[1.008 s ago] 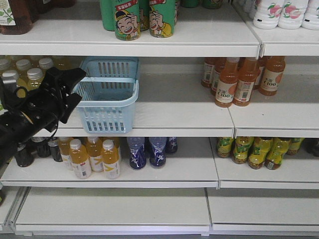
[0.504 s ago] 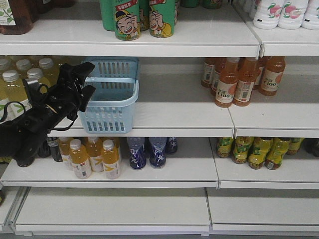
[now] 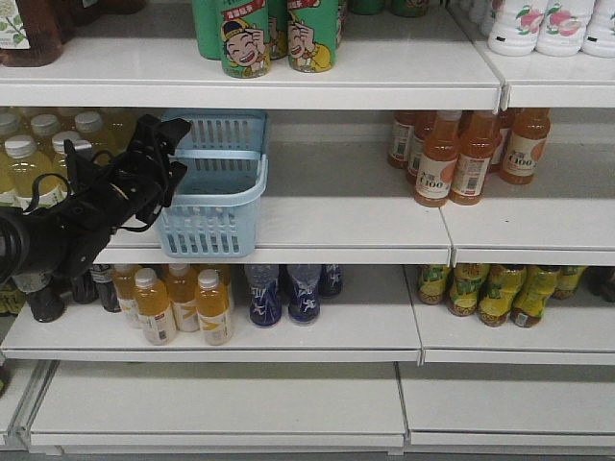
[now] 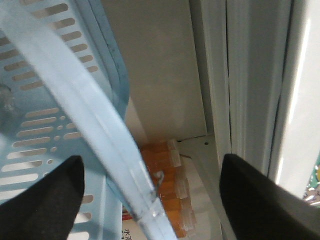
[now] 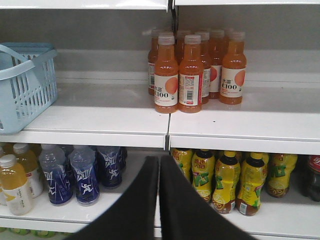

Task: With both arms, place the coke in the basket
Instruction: 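Reach the left gripper to the basket handle, then grasp the basket handle with the left gripper and lift it off the shelf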

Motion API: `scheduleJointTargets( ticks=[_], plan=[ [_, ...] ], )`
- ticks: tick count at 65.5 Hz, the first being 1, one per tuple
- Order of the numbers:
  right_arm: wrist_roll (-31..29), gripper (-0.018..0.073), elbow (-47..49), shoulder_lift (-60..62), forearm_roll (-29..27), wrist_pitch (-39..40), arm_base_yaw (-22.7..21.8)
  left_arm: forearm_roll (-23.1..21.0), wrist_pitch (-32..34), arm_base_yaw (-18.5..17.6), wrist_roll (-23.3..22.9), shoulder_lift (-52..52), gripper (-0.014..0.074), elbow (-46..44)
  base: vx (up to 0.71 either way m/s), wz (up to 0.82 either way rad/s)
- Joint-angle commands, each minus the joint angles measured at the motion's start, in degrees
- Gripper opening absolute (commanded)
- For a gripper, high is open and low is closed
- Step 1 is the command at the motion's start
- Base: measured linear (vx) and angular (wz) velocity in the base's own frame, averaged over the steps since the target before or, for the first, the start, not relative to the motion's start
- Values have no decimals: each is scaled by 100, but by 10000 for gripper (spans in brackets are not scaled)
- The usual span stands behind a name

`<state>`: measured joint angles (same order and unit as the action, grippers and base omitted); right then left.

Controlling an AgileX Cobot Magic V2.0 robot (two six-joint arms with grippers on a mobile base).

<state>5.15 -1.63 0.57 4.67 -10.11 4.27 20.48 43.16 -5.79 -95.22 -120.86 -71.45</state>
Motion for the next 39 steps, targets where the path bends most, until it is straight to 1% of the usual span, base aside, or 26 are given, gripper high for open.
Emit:
scheduleJointTargets(
  ticks=[1, 8, 15, 21, 26, 34, 36, 39],
  plan=[
    [-44, -5, -60, 108, 53, 409, -29, -112, 319, -13, -46, 233, 527, -288, 0, 0],
    [-44, -5, -60, 108, 53, 409, -29, -127, 285, -13, -46, 182, 490, -303, 0, 0],
    [-44, -5, -60, 108, 53, 409, -29, -108, 304, -13, -46, 140, 412, -303, 0, 0],
    [-44, -5, -60, 108, 53, 409, -29, -24, 325, -13, -46, 136, 312, -303, 0, 0],
    [-44, -5, -60, 108, 53, 409, -29, 127, 425, -13, -46, 136, 204, -303, 0, 0],
    [-44, -5, -60, 108, 53, 409, -29, 641, 742, -13, -58, 136, 57, -303, 0, 0],
    [-44, -5, -60, 108, 53, 409, -29, 881, 856, -13, -112, 136, 27, -303, 0, 0],
    [-44, -5, -60, 108, 53, 409, -29, 1223, 1077, -13, -319, 136, -9, -303, 0, 0]
  ],
)
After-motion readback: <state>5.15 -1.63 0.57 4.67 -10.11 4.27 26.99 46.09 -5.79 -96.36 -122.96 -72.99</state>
